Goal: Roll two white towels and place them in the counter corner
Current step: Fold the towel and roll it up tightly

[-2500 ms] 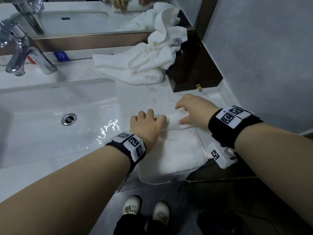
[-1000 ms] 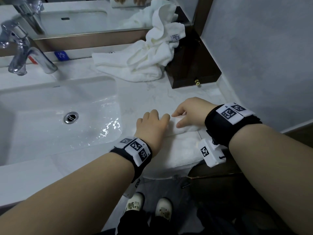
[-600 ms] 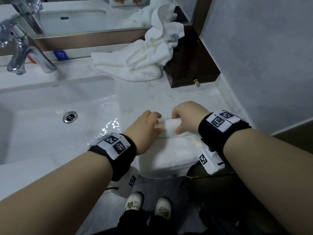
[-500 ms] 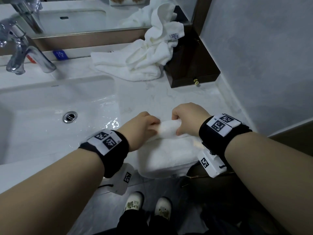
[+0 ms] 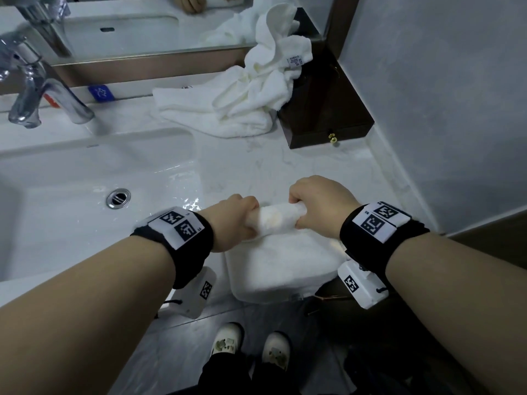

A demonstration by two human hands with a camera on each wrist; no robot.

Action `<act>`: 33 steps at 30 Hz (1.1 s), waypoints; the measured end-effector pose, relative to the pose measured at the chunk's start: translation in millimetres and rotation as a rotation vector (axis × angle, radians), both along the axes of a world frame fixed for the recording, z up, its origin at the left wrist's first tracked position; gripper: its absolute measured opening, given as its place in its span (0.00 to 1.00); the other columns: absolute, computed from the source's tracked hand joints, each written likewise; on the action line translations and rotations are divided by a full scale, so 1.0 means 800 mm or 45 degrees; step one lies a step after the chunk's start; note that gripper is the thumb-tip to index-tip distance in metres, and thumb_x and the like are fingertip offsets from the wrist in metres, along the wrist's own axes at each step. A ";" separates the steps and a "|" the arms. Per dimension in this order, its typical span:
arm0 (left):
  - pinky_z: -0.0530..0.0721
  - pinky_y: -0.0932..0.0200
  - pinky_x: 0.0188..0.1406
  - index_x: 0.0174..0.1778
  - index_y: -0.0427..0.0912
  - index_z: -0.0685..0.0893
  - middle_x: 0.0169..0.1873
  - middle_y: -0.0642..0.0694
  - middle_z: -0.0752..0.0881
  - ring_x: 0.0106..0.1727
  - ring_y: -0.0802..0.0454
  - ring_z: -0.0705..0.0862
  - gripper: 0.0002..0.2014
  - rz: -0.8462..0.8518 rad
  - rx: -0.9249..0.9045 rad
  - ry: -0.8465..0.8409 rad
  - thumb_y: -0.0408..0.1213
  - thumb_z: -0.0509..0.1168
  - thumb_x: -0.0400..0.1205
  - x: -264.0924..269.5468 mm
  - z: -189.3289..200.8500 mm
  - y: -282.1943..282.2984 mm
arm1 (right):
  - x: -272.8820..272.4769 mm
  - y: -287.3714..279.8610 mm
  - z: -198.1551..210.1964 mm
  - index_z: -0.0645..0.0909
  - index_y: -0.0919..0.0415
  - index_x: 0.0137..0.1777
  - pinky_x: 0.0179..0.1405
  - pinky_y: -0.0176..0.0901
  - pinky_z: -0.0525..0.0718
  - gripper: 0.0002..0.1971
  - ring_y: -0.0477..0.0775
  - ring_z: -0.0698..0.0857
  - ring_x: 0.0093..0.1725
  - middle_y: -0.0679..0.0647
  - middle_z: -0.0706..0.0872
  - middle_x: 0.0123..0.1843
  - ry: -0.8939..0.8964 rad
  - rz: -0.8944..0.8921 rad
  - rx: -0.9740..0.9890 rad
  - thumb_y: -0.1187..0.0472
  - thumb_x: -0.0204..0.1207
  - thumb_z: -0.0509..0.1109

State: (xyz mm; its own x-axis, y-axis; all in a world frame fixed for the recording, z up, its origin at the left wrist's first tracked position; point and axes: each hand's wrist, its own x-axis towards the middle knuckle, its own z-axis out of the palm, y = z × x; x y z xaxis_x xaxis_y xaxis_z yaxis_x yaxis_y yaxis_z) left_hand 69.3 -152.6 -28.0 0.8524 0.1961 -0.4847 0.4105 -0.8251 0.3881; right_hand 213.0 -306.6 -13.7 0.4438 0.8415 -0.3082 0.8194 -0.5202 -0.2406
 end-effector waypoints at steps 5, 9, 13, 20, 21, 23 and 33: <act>0.76 0.46 0.58 0.71 0.46 0.70 0.62 0.42 0.73 0.62 0.38 0.75 0.24 -0.063 0.258 -0.150 0.43 0.68 0.80 0.003 -0.010 0.019 | 0.001 0.014 -0.008 0.74 0.51 0.43 0.43 0.45 0.74 0.13 0.52 0.75 0.49 0.44 0.75 0.43 0.048 0.013 0.132 0.56 0.68 0.77; 0.71 0.49 0.53 0.71 0.46 0.68 0.62 0.42 0.72 0.61 0.39 0.73 0.25 -0.081 0.438 -0.209 0.40 0.68 0.80 0.010 -0.018 0.035 | 0.006 0.031 -0.011 0.75 0.58 0.47 0.41 0.45 0.70 0.12 0.55 0.75 0.47 0.50 0.75 0.45 0.099 0.035 0.196 0.61 0.71 0.76; 0.68 0.51 0.52 0.71 0.46 0.69 0.60 0.43 0.70 0.59 0.42 0.71 0.25 -0.076 0.513 -0.280 0.35 0.68 0.78 0.015 -0.024 0.049 | 0.012 0.044 -0.011 0.74 0.60 0.53 0.52 0.50 0.75 0.11 0.57 0.75 0.53 0.54 0.78 0.51 0.073 0.063 0.185 0.63 0.74 0.73; 0.68 0.52 0.57 0.71 0.45 0.67 0.68 0.45 0.67 0.62 0.43 0.71 0.28 -0.146 0.603 -0.314 0.29 0.65 0.75 0.024 -0.027 0.062 | 0.031 0.059 -0.004 0.72 0.55 0.56 0.54 0.56 0.82 0.15 0.59 0.79 0.53 0.56 0.81 0.57 0.146 -0.008 0.100 0.67 0.73 0.70; 0.68 0.53 0.58 0.72 0.45 0.66 0.68 0.45 0.67 0.63 0.43 0.71 0.28 -0.158 0.607 -0.311 0.28 0.64 0.75 0.026 -0.027 0.064 | 0.032 0.062 -0.004 0.71 0.55 0.54 0.52 0.56 0.83 0.14 0.59 0.80 0.51 0.55 0.82 0.56 0.151 -0.017 0.105 0.68 0.73 0.70; 0.67 0.53 0.60 0.72 0.45 0.66 0.67 0.46 0.69 0.63 0.44 0.71 0.27 -0.185 0.617 -0.301 0.29 0.62 0.77 0.030 -0.026 0.068 | 0.033 0.066 -0.004 0.70 0.54 0.51 0.48 0.57 0.84 0.13 0.59 0.80 0.48 0.54 0.81 0.52 0.144 -0.026 0.121 0.70 0.73 0.67; 0.58 0.51 0.81 0.82 0.44 0.56 0.82 0.42 0.59 0.81 0.42 0.60 0.33 -0.258 0.584 -0.274 0.31 0.58 0.79 0.040 -0.026 0.082 | 0.031 0.076 -0.010 0.74 0.63 0.56 0.55 0.55 0.79 0.14 0.61 0.78 0.53 0.57 0.81 0.53 -0.011 0.023 0.171 0.75 0.72 0.65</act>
